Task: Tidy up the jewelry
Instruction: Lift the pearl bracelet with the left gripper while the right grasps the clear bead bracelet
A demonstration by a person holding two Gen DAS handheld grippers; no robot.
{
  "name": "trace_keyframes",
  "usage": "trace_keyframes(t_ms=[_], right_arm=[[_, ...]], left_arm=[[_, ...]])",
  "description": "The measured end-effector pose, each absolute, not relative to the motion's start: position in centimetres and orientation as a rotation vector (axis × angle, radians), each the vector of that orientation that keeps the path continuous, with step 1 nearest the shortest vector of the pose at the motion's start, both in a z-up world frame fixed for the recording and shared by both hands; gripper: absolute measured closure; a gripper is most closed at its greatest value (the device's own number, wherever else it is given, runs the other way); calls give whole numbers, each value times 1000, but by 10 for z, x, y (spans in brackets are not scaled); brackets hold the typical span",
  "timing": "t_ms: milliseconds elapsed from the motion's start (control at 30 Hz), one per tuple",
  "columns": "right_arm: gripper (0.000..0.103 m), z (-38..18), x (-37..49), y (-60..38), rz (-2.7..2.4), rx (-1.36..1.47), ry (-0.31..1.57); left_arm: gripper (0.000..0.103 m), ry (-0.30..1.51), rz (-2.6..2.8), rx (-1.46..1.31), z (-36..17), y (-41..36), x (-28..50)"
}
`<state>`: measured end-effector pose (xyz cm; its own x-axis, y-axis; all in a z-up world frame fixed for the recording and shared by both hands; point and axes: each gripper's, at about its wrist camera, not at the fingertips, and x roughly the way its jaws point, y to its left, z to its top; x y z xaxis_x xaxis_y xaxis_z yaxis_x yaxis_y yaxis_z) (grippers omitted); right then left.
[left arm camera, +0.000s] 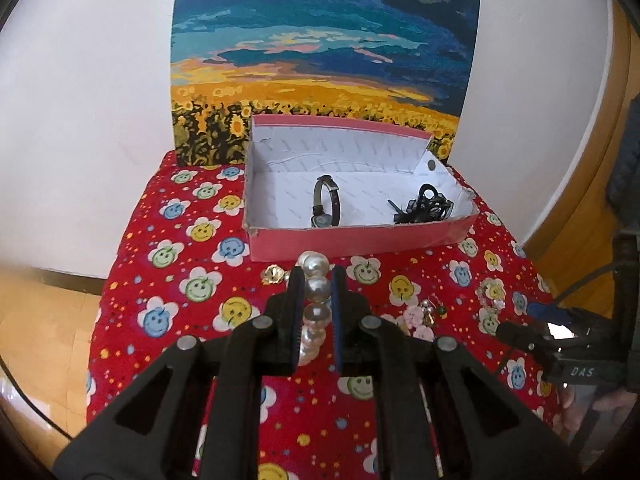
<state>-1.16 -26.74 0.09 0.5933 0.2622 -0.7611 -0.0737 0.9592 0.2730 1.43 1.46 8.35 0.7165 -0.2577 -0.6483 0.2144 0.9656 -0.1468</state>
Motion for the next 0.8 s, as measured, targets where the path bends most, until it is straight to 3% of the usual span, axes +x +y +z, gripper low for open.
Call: trace_keyframes(t_ms=[367, 700, 800], right_arm=[[9, -10, -7, -283, 148, 219, 929], [50, -17, 20, -299, 85, 237, 950], [56, -23, 27, -298, 70, 216, 965]], left_arm=[[98, 735, -248, -81, 75, 20, -1], [98, 740, -250, -84, 71, 22, -2], [98, 743, -248, -85, 70, 23, -2]])
